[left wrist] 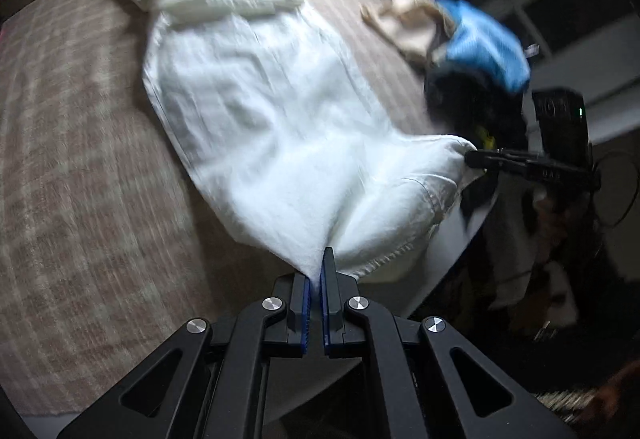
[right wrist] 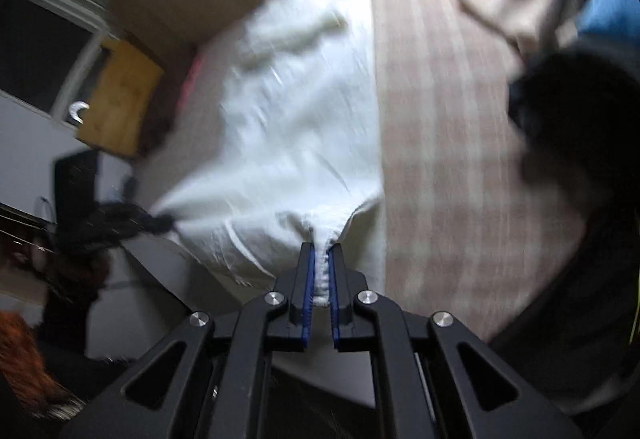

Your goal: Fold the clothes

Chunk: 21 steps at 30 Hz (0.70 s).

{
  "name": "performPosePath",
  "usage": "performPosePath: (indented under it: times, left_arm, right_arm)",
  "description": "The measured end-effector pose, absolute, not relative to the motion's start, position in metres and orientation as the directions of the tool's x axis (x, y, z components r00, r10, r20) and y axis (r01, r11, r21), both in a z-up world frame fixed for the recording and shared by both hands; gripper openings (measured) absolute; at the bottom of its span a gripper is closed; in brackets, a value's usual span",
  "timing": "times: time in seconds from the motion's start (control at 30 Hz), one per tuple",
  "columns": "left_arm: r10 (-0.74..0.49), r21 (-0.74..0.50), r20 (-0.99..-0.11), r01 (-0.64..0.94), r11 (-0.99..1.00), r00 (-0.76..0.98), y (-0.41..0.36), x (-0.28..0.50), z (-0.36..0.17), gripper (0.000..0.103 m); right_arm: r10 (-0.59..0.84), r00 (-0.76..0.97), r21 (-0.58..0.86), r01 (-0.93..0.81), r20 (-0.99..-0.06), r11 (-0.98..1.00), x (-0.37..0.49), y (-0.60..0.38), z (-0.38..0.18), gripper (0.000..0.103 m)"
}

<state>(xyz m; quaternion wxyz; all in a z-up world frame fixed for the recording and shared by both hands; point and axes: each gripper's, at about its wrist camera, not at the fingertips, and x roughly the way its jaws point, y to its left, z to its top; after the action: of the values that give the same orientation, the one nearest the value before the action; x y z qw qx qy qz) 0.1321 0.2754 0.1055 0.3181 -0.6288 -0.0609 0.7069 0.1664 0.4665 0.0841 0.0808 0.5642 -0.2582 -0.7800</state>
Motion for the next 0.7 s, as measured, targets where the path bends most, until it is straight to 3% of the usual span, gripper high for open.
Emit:
performPosePath:
  times: [0.1,0.2,0.37,0.43,0.5,0.7]
  left_arm:
    - [0.524,-0.499,-0.851,-0.344,-0.796,0.023,0.272,0.139,0.093,0.003]
    - [0.530,-0.511,-0.848,-0.327,-0.795,0.036,0.273,0.143,0.086,0.003]
    - [0.516,-0.497,-0.855,-0.356,-0.791,0.046,0.279,0.145,0.085,0.003]
    - [0.511,-0.491,-0.858,-0.367,-0.790,0.048,0.282,0.146,0.086,0.003]
    - [0.510,-0.489,-0.859,-0.376,-0.787,0.051,0.284,0.146,0.085,0.003]
    - [0.506,-0.481,-0.861,-0.393,-0.784,0.043,0.281,0.147,0.090,0.003]
  right_arm:
    - [-0.301,-0.280,0.370,-0.239,-0.912,-0.898,0.185,0.455,0.061,0.025]
    - [-0.194,-0.258,0.260,-0.252,-0.946,-0.932,0.192,0.438,0.046,0.025]
    - [-0.166,-0.303,0.252,-0.270,-0.938,-0.929,0.194,0.423,0.049,0.028]
    - [-0.131,-0.305,0.206,-0.229,-0.943,-0.952,0.191,0.415,0.052,0.023]
    - [-0.120,-0.304,0.188,-0.205,-0.945,-0.960,0.189,0.414,0.053,0.009]
    - [-0.166,-0.296,0.227,-0.184,-0.940,-0.956,0.181,0.416,0.069,0.005]
